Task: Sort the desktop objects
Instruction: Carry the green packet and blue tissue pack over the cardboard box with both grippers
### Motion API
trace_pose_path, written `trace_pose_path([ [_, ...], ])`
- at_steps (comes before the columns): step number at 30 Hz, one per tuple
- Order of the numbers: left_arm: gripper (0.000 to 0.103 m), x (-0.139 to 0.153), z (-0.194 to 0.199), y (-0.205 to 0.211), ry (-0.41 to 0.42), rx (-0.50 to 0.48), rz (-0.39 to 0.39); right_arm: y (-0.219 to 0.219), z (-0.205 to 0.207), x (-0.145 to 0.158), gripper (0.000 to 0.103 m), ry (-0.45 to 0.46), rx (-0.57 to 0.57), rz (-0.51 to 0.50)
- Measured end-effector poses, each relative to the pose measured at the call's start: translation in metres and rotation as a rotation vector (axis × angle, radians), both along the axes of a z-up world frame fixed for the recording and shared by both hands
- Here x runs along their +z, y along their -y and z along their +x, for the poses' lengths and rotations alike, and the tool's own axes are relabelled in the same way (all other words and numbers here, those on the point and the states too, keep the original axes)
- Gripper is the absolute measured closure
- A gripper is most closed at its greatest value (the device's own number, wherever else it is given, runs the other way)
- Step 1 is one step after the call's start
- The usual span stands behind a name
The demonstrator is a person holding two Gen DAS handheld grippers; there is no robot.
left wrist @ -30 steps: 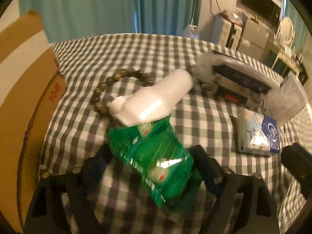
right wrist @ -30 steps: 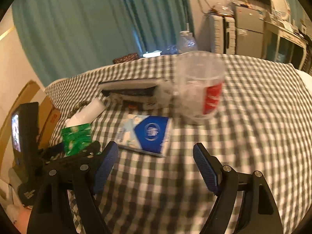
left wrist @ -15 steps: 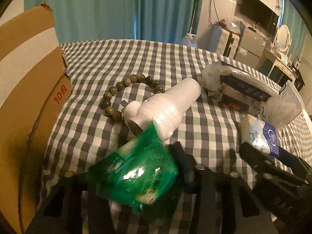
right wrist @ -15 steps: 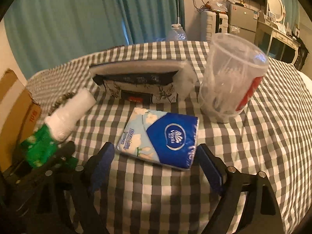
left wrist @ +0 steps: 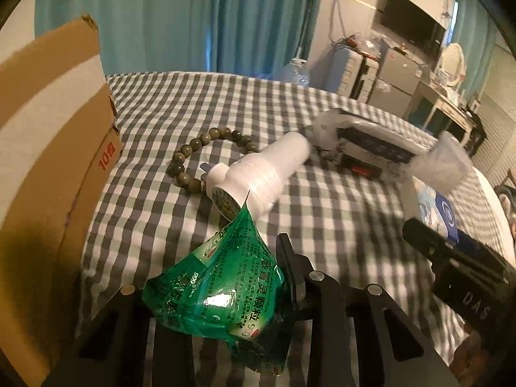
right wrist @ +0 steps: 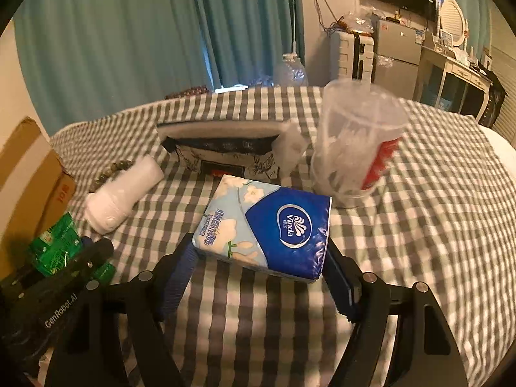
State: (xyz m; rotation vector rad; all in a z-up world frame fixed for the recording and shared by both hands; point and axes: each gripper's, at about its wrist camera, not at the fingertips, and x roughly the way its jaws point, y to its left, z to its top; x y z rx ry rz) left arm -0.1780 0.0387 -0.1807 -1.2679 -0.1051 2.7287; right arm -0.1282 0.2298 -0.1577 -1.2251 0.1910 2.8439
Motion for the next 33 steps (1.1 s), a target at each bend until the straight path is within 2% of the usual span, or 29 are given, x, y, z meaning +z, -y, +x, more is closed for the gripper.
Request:
trace_pose_path([
  [8,0.072,0.04,0.034,0.002,-0.026,-0.035,0.045,0.012,0.032,0.047,0.029,-0.032,0.026,0.012],
  [13,0.072,0.076,0.058,0.004,-0.068,-0.038,0.052,0.016,0.063,0.074,0.029,-0.05,0.038,-0.014],
  [16,0.072,0.097,0.069,0.006,-0.081,-0.044,0.069,0.023,0.08,0.09,0.029,-0.069,0.053,0.003],
  [23,0.072,0.144,0.101,0.017,-0.13,-0.042,0.037,0.042,0.111,0.124,0.029,-0.11,0.085,-0.026],
  [26,0.072,0.158,0.109,0.022,-0.145,-0.024,-0.03,0.052,0.122,0.143,0.029,-0.146,0.1,-0.034],
  [29,0.072,0.174,0.118,0.037,-0.154,-0.004,-0.003,0.065,0.131,0.16,0.029,-0.178,0.128,-0.038],
  [33,0.072,0.197,0.127,0.061,-0.188,0.03,-0.027,0.086,0.134,0.178,0.029,-0.215,0.18,-0.064],
])
